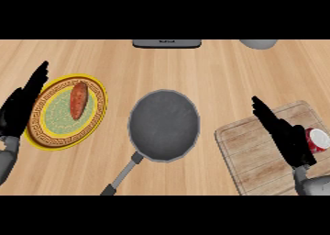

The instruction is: Pick the can from the cutting board and place it in the pan

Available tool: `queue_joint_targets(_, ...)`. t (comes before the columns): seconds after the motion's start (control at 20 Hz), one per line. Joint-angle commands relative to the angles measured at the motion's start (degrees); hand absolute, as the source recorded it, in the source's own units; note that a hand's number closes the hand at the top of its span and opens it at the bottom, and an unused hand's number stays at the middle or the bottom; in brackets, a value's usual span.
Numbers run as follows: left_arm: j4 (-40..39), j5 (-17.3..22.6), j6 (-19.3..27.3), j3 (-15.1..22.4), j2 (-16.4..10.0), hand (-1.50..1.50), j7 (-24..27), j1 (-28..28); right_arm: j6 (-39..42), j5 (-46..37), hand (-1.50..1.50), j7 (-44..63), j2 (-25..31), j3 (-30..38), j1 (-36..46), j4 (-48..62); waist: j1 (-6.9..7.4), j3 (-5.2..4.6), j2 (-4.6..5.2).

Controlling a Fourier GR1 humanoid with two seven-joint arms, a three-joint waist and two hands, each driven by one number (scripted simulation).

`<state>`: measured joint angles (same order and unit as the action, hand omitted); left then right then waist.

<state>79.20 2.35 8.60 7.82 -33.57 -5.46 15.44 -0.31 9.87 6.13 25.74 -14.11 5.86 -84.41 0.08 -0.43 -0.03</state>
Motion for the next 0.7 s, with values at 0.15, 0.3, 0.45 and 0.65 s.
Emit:
queue_joint_targets(0.15,5.1,0.27,2.5,0.54,3.71,0.0,-1.02,-8.13,9.9,16.17,-1.5,-2.84,5.0,16.22,6.75,0.81,1.03,0.53,-0.37)
queue_joint_targets(0.3,2.51,1.58,2.01,2.29,6.91,0.0,-1.13,-9.14,9.38,-4.71,-1.5,-5.0,20.2,11.08,7.16,0.92,0.58,-0.32,-0.17)
queue_joint_targets(0.45,5.84,0.99,4.18,3.54,8.76,0.0,-1.8,-13.7,-2.02,11.4,-1.5,1.75,12.15,27.11,1.44,10.96,-0.89,0.51,-0.37)
queue_joint_targets(0.65,8.58,0.34,3.76,3.48,8.23,0.0,0.49,-18.4,13.12,11.44,-1.5,-0.96,23.24,29.1,-5.9,12.46,-0.46,0.45,-0.2)
